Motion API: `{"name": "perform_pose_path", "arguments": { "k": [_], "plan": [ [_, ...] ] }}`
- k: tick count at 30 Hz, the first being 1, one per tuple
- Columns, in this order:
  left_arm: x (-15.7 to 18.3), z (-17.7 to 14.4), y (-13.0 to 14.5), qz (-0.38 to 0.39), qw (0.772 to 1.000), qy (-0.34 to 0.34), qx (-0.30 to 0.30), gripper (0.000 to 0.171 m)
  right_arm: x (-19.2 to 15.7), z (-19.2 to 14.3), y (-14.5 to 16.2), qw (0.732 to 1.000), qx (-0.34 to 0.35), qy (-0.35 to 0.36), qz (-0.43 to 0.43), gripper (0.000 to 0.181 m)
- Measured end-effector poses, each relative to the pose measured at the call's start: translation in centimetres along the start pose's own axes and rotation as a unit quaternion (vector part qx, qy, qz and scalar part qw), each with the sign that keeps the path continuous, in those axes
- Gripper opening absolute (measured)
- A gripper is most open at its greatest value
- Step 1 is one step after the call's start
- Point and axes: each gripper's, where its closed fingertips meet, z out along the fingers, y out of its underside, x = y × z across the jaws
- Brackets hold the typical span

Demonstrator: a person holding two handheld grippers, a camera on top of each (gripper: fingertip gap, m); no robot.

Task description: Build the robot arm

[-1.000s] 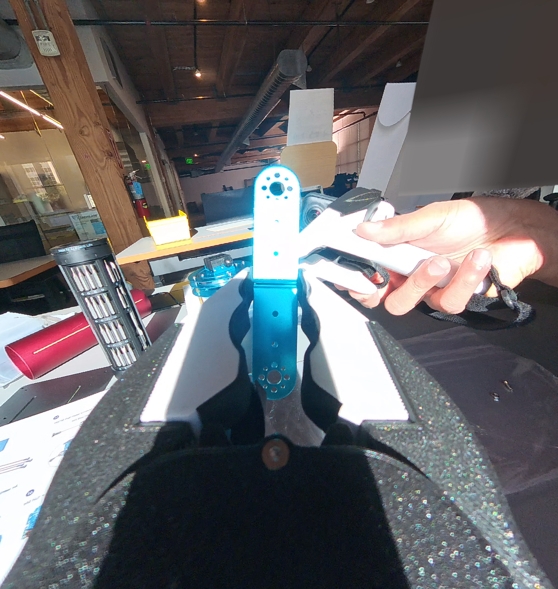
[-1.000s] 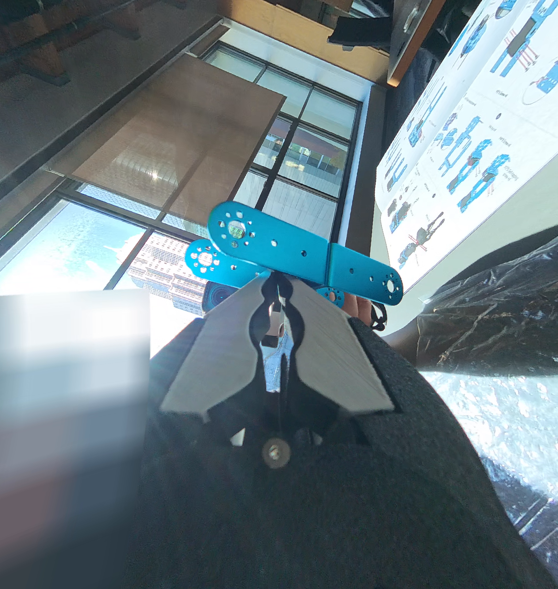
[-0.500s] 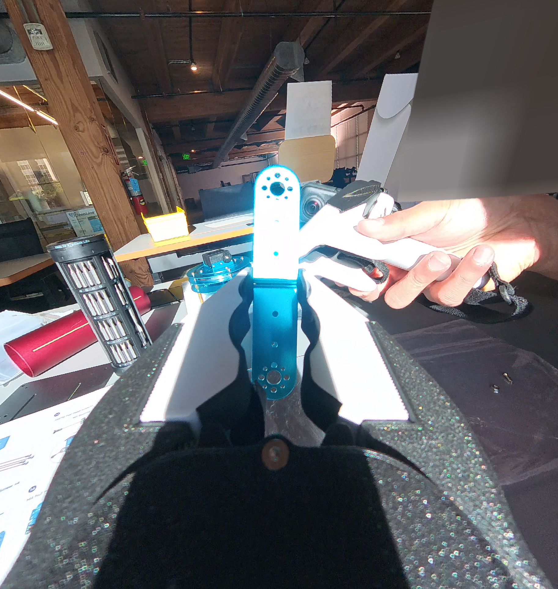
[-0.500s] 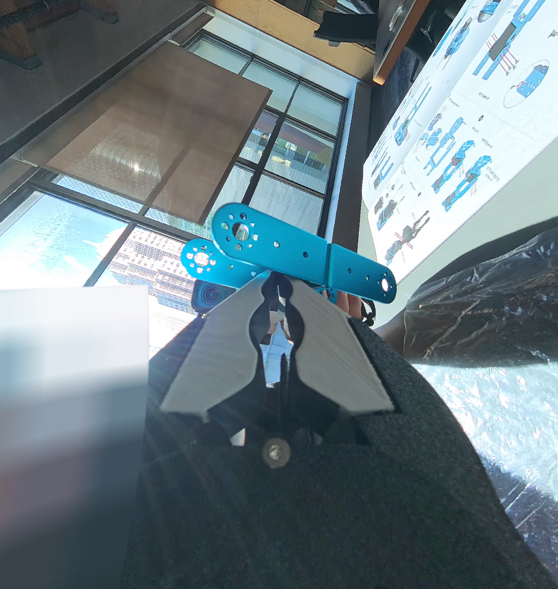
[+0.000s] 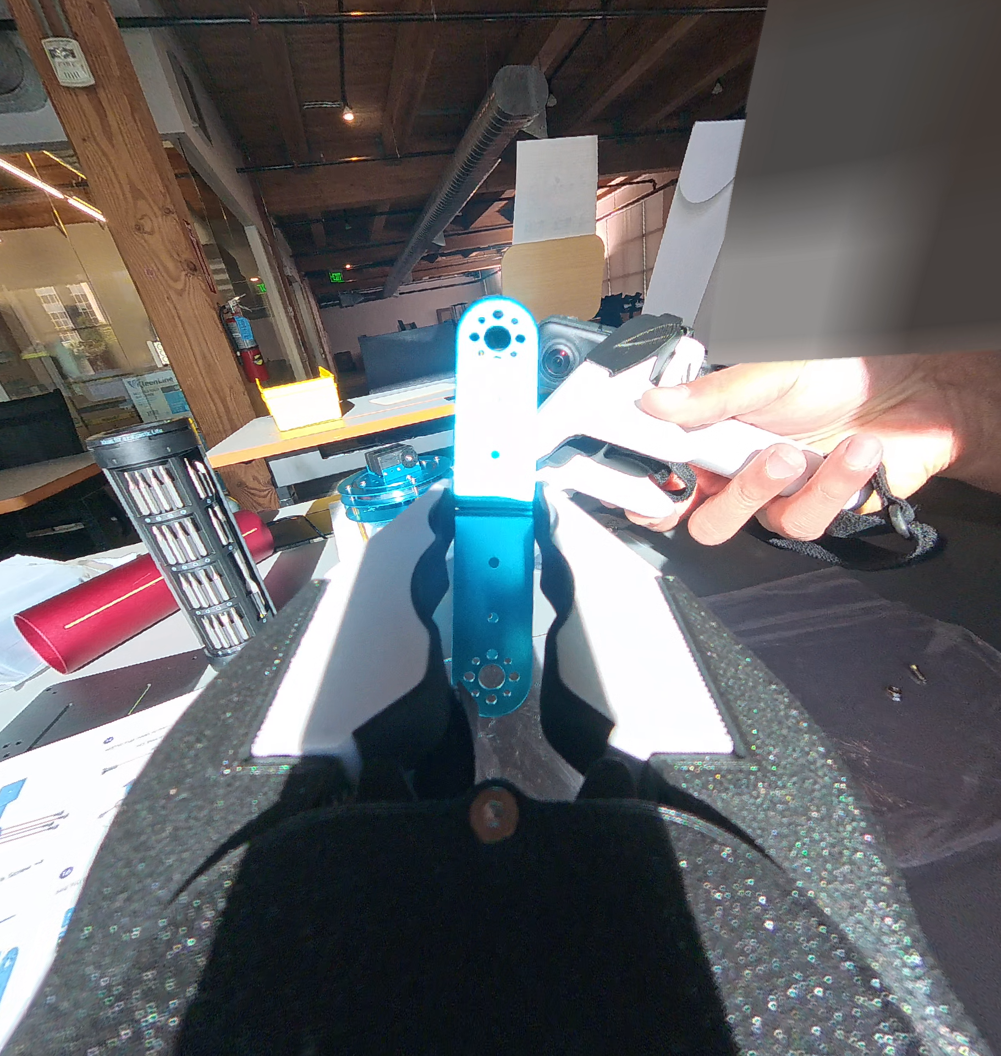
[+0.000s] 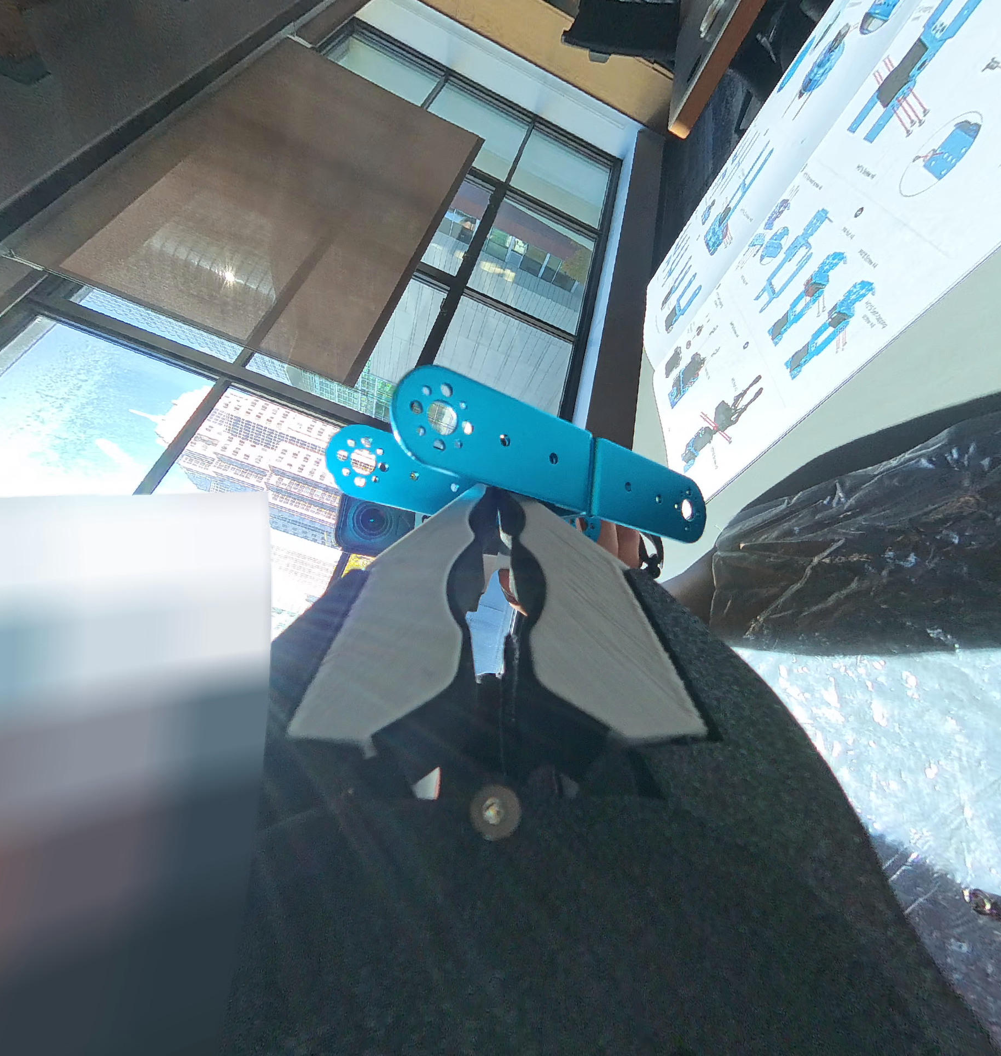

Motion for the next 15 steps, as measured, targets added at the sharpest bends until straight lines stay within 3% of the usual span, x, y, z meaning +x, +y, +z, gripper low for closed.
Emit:
{"name": "perform_pose_path", "arguments": {
  "k": [15],
  "plan": [
    [0.09, -0.07, -0.07, 0.004, 1.0, 0.0, 0.002, 0.028, 0.04, 0.21, 0.37, 1.0, -0.018, 0.005, -0.006, 0.0]
  ]
}}
